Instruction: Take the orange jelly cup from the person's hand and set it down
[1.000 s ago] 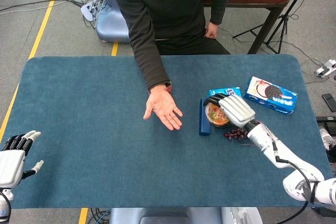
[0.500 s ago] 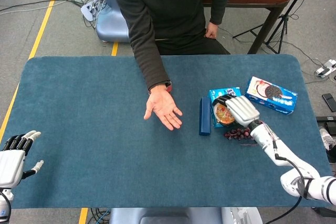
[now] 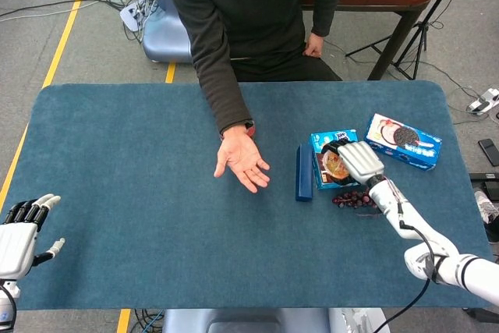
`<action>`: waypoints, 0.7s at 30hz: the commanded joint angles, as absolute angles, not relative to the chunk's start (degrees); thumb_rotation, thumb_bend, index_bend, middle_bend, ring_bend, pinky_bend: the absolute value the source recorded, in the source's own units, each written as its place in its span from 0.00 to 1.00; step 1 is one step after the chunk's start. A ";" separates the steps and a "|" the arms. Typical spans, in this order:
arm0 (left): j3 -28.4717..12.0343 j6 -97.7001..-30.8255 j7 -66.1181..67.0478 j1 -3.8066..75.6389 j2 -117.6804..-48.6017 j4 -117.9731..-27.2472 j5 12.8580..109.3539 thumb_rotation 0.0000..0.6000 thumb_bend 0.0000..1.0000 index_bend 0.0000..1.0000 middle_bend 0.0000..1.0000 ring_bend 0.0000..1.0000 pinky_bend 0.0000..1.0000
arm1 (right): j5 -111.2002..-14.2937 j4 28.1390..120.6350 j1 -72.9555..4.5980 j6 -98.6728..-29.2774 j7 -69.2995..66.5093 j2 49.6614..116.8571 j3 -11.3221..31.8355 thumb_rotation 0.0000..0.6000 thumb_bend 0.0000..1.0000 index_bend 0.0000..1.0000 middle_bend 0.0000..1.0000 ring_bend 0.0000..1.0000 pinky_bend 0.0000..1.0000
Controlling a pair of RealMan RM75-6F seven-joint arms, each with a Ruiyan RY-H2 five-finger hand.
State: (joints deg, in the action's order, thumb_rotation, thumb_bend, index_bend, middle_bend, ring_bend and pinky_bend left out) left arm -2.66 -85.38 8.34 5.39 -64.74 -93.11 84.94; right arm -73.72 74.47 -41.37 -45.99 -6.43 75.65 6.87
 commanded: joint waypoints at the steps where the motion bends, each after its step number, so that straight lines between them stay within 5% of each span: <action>1: -2.66 -85.38 8.34 5.39 -64.74 -93.11 84.94 1.00 0.22 0.19 0.19 0.16 0.12 | -73.39 73.82 -41.47 -45.19 -6.20 76.05 6.68 1.00 0.32 0.25 0.22 0.17 0.27; 7: -2.66 -85.38 8.34 5.39 -64.74 -93.11 84.94 1.00 0.22 0.19 0.19 0.16 0.12 | -73.04 75.39 -41.03 -44.59 -6.77 74.90 6.66 1.00 0.32 0.02 0.05 0.06 0.15; 21: -2.66 -85.38 8.34 5.39 -64.74 -93.11 84.94 1.00 0.22 0.19 0.19 0.16 0.12 | -75.45 88.94 -34.09 -57.16 -3.49 63.94 7.21 1.00 0.31 0.00 0.04 0.03 0.11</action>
